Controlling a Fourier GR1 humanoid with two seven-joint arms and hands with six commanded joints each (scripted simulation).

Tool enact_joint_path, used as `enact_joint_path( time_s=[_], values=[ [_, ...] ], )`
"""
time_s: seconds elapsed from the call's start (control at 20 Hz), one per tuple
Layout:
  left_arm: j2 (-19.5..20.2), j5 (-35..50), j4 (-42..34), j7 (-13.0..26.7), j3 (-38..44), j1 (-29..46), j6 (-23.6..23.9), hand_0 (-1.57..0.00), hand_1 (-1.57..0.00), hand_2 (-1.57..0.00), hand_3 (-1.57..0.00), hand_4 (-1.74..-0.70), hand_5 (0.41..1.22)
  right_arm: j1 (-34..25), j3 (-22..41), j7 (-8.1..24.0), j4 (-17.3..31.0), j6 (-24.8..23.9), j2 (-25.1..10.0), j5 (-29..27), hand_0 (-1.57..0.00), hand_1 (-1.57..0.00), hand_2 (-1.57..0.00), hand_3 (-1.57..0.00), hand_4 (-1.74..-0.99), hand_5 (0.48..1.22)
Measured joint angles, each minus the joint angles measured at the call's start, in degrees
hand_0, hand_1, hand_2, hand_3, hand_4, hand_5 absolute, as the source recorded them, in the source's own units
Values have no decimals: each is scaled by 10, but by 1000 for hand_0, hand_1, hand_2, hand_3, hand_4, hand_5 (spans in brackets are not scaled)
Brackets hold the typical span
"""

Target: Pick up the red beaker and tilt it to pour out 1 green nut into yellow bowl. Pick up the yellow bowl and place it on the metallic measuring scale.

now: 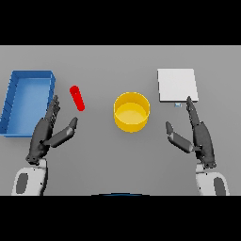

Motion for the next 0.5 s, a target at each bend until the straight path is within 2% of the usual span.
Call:
enact_joint_path(
  time_s=[0.1, 0.2, 0.3, 0.4, 0.5],
  values=[
    [1, -8, 6, -2, -7, -5, -5, 1, 1, 1, 1, -1276, 691, 3, 3, 2, -4, 5, 1, -4, 1, 1, 1, 1, -1265, 680],
    [-8, -4, 45, 7, -5, -36, -8, 1, 1, 1, 1, -1331, 713, 6, -1, -5, -8, 14, 4, -21, 1, 1, 1, 1, -1280, 679],
    [-8, 3, 77, -2, 5, -65, -12, 1, 1, 1, 1, -1370, 732, 7, -2, -8, -10, 15, 6, -25, 1, 1, 1, 1, -1296, 677],
    [-4, 0, 118, -1, 18, -99, -8, 1, 1, 1, 1, -1379, 739, 2, -2, -5, -4, 13, 9, -25, 1, 1, 1, 1, -1308, 679],
    [-11, -2, 153, -13, 22, -121, -3, 1, 1, 1, 1, -1376, 738, 14, 1, -15, -6, 15, 10, -24, 1, 1, 1, 1, -1321, 683]
  ],
)
